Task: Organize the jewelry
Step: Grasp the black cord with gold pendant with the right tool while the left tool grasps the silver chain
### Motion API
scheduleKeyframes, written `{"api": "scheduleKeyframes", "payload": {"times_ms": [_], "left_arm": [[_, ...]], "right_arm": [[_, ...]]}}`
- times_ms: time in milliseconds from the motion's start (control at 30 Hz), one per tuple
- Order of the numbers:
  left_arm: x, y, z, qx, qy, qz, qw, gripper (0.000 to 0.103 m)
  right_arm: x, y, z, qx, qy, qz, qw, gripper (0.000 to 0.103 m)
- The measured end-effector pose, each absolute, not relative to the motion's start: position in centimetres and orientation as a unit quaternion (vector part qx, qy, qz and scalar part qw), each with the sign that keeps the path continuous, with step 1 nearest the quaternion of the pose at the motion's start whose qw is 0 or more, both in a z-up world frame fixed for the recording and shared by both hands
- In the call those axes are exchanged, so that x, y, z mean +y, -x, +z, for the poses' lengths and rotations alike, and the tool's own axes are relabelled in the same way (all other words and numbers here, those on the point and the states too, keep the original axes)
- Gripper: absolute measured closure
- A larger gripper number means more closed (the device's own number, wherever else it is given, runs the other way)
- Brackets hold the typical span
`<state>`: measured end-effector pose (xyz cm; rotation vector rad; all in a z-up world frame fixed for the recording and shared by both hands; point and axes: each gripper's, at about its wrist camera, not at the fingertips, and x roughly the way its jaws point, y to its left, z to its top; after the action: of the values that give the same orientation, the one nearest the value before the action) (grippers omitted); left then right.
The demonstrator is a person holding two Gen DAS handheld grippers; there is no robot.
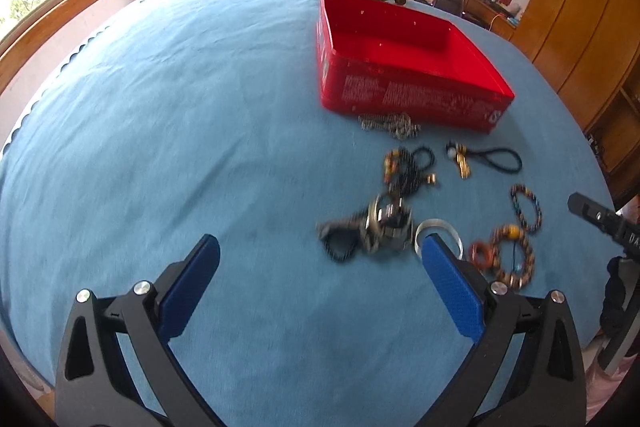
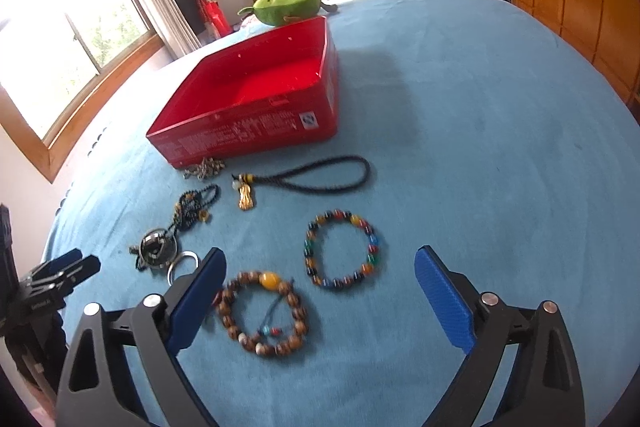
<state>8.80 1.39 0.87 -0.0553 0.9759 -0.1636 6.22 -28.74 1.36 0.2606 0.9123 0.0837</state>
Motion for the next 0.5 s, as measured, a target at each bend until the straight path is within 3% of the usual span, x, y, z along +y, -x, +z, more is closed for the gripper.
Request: {"api": "scheduleKeyframes", "payload": {"times_ms": [100,200,267,300,500], "left_arm": [[0.7,-11.2,1.3,0.470,0.024,-0.075,0.879,0.003],[-0.4,-13.8,1.1,0.482,0.014,-0.070,0.873,0.009],[-1.0,-15.2,0.6,0.493,0.011,-0.066,0.868,0.025],[-1.4,-16.2,0.1,0.505,0.010,-0.064,0.861,0.028],[-3.3,-19.2,-1.5,0.530,0.011,-0.071,0.845,0.029]], "right_arm": [[-28.2,-8.0,1.1,0.448,-0.117,0.050,0.885,0.010],[-27.6,-10.4,0.2,0.468,-0.119,0.068,0.873,0.022],[-27.1,-11.7,-0.4,0.478,-0.122,0.084,0.866,0.028],[-26.8,-12.2,-0.6,0.483,-0.122,0.090,0.862,0.030],[-24.1,-15.7,-1.8,0.514,-0.122,0.136,0.838,0.046]]}}
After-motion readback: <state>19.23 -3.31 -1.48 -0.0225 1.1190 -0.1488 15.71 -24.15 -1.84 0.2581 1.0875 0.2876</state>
